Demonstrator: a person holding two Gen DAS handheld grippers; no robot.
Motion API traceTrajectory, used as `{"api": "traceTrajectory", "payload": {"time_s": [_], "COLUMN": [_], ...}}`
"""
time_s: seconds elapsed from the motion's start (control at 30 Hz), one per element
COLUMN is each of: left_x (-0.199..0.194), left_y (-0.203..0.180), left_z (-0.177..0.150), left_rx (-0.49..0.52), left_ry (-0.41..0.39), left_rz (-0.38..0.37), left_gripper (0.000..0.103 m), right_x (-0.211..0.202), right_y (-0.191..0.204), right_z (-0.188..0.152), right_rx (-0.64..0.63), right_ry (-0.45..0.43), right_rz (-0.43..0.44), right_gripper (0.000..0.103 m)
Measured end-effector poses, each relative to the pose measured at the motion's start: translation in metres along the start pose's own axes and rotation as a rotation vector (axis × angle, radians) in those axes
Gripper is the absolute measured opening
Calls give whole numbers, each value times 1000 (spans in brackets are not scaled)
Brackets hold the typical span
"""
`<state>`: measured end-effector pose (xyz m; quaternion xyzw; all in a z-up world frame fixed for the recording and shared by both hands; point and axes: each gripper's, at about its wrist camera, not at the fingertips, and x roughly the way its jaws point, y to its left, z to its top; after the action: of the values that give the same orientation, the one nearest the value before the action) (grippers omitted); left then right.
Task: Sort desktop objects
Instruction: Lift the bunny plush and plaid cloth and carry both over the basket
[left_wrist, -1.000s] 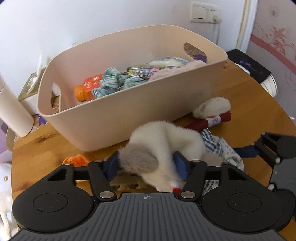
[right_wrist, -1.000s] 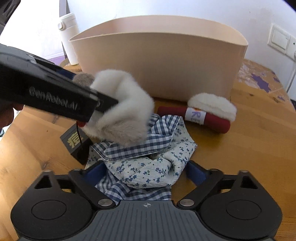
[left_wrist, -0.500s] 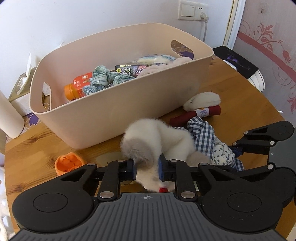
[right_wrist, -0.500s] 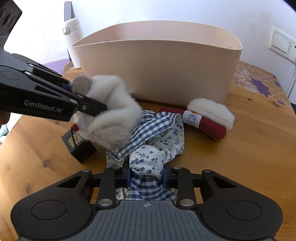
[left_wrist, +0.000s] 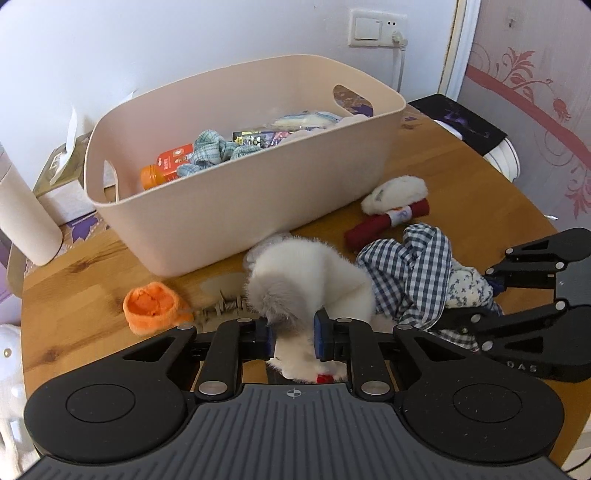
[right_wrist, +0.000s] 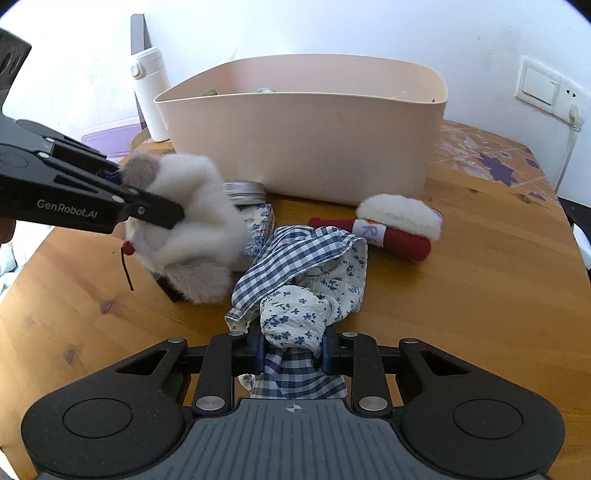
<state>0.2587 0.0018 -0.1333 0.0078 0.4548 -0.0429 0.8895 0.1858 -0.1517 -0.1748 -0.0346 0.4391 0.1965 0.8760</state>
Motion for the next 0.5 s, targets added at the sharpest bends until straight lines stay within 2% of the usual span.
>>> {"api": "traceTrajectory", "payload": {"time_s": [0.5], "left_x": [-37], "left_y": [2], "left_z": [-26], "left_rx": [-37], "left_ry": [-25], "left_rz": [14], "left_gripper": [19], "right_x": [-54], "right_y": [11], "right_z": [-15], "right_rx": [-3], "right_ry": [-56], "right_rz": [-16], "right_gripper": [24]}}
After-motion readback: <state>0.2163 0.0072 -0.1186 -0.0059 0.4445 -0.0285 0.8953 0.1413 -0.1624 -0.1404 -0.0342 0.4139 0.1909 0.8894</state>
